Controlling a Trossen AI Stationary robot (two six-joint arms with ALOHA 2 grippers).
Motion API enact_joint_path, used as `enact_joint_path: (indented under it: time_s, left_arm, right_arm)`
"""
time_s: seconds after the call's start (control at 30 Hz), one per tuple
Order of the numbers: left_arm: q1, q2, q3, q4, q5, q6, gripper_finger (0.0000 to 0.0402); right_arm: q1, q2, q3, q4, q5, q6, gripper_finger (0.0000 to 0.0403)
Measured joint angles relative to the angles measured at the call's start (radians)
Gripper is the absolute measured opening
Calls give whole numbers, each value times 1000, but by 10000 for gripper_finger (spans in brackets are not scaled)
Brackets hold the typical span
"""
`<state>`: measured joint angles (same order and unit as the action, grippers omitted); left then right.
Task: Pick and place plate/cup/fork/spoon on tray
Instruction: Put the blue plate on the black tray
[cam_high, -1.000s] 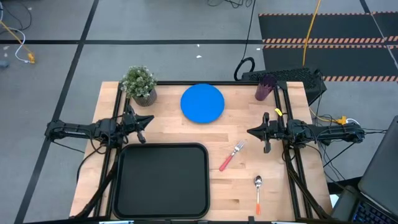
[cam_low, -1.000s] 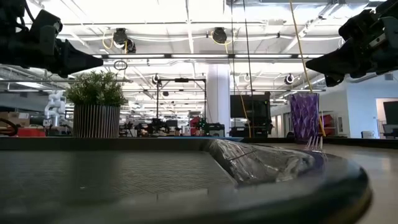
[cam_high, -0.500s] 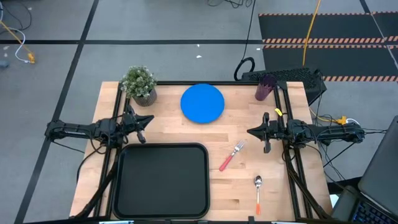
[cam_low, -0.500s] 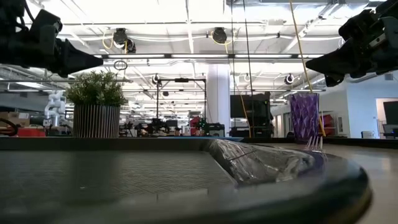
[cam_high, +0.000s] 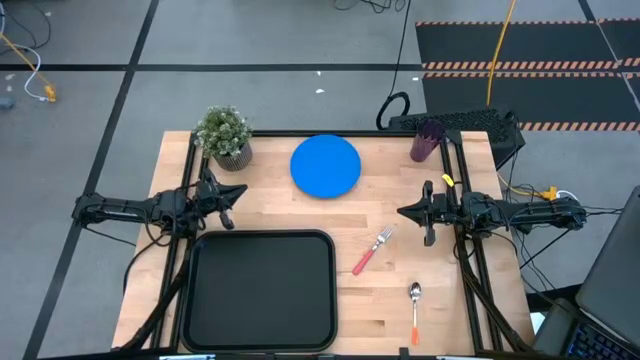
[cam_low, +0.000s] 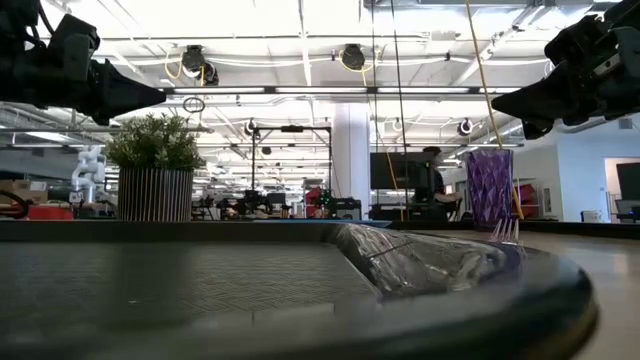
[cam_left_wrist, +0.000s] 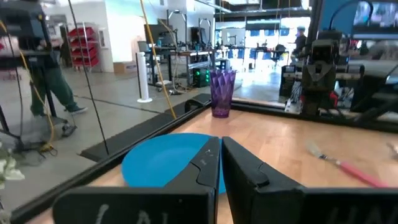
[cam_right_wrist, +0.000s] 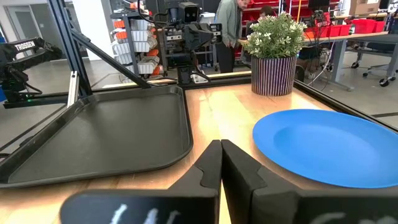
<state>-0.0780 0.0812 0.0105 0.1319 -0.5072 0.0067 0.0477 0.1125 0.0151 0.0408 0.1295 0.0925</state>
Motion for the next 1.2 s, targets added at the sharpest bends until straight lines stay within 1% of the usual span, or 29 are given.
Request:
enact_joint_path:
  time_s: [0.23, 0.4, 0.47, 0.53, 0.6, 0.7, 0.77, 0.83, 0.93, 1.07, 1.2]
  left_arm:
    - [0, 0, 0, 6, 0, -227, 21]
    - [0, 0, 0, 62, 5, -404, 21]
    - [0, 0, 0, 83, 8, -435, 21]
    - [0, 0, 0, 86, 19, -441, 21]
    - [0, 0, 0, 83, 54, -443, 21]
    - [0, 0, 0, 91, 140, -435, 21]
    - [0, 0, 0, 119, 201, -432, 21]
    - [-1, 0, 0, 145, 254, -426, 21]
    - [-3, 0, 0, 193, 303, -395, 21]
    - [-14, 5, 0, 240, 307, -352, 21]
    - [-17, 5, 0, 280, 307, -319, 21]
  right_arm:
    - [0, 0, 0, 0, 0, 0, 0]
    - [0, 0, 0, 0, 0, 0, 0]
    - [0, 0, 0, 0, 0, -4, 0]
    - [0, 0, 0, 7, 0, -55, 0]
    - [0, 0, 0, 18, 0, -150, 0]
    - [0, 0, 0, 60, 1, -255, 0]
    - [0, 0, 0, 65, 1, -267, 0]
    - [0, 0, 0, 64, 1, -230, 0]
    - [0, 0, 0, 67, 2, -103, 0]
    - [-1, 0, 0, 116, 28, 22, 0]
    - [-1, 0, 0, 132, 26, 76, 0]
